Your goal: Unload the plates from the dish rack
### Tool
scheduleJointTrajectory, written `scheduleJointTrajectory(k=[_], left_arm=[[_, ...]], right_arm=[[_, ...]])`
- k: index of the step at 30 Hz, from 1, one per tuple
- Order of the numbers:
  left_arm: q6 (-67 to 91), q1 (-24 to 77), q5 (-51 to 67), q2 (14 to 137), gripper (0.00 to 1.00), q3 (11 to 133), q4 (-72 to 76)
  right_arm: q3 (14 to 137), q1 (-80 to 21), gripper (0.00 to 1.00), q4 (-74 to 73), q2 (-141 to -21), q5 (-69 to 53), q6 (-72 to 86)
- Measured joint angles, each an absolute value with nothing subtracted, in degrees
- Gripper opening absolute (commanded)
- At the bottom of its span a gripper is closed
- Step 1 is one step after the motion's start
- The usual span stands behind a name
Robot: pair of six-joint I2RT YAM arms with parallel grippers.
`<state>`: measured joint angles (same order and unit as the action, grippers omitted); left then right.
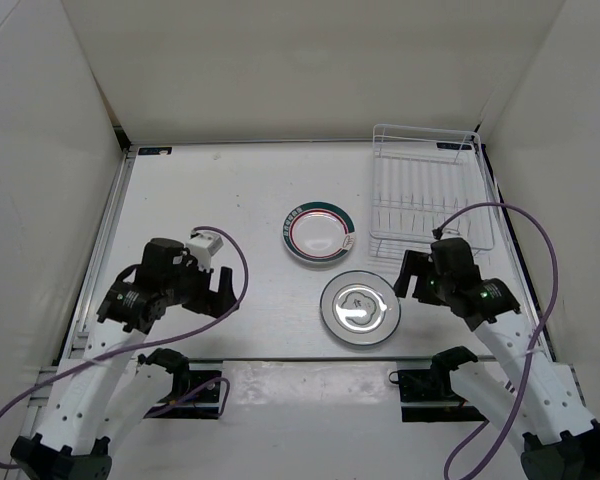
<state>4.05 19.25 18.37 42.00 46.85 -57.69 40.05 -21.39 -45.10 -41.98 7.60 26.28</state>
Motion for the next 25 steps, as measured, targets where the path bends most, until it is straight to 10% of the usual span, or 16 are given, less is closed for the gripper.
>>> scheduleJointTrajectory(k=[25], left_arm=[[-1.98,19.25,1.65,31.33,1.0,23.03,-27.64]], right_arm=[[44.8,-21.39,0.9,-57.1,-33.69,7.84,21.15]])
